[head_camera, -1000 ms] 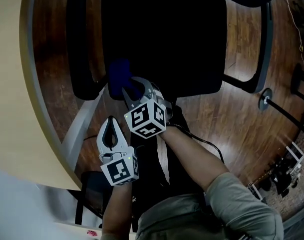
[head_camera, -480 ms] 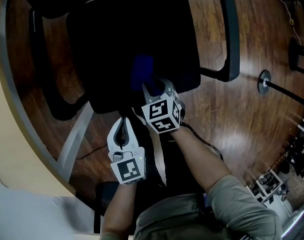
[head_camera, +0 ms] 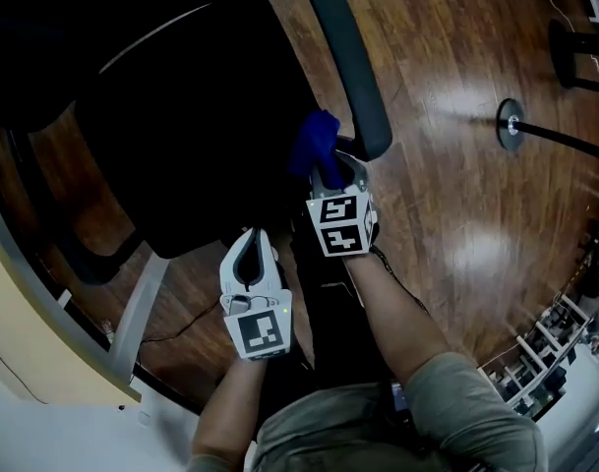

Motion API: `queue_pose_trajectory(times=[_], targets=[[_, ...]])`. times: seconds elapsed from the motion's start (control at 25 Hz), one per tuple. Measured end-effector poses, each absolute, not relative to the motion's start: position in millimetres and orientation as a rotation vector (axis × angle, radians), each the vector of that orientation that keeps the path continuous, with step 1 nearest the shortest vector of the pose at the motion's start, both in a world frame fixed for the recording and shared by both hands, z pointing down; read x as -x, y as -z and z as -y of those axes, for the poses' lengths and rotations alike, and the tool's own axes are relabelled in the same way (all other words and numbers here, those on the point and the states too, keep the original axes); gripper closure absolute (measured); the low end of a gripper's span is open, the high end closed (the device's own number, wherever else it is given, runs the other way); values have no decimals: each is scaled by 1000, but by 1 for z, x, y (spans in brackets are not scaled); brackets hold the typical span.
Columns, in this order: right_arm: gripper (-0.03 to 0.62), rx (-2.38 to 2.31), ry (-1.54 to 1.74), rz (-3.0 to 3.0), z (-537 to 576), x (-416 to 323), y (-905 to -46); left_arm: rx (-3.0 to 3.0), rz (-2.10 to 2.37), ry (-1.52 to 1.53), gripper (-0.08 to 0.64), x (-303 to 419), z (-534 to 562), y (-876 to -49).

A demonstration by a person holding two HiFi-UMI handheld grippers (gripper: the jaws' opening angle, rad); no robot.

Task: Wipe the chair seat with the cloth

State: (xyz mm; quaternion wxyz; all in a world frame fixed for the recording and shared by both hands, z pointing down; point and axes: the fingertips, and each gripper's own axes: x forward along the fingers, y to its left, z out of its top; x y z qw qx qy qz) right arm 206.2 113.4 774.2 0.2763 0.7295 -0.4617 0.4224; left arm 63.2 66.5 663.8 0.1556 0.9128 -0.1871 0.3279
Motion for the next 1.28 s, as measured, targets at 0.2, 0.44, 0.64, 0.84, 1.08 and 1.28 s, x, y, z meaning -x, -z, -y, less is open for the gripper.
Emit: queue_pose_trajectory(times=[0.2,0.44,0.64,0.84,1.08,1.28], targets=[[486,-1973,-1170,1224,-134,-215,-788,-2639,457,-966,555,-87,-86,-672],[485,-1978,-1195,1234,-139,-213,-799,-2623,469,-985,555,-78,-92,-685],[483,-1970,-1146,1251,-127,-202,-781,-2600,535,-965,556,-54,-71,-679],[483,-1859,-1040,1434,-78,-144,-752,-2574,689,-909,555,-7,-38,-665],[483,-1668,-938,1660,-12,-24,-733,-2494,830,-928,555,88,1,-657],[483,-1505,-903,1810,24,75,-729,-2435,922,-945,555,159,13,-662]])
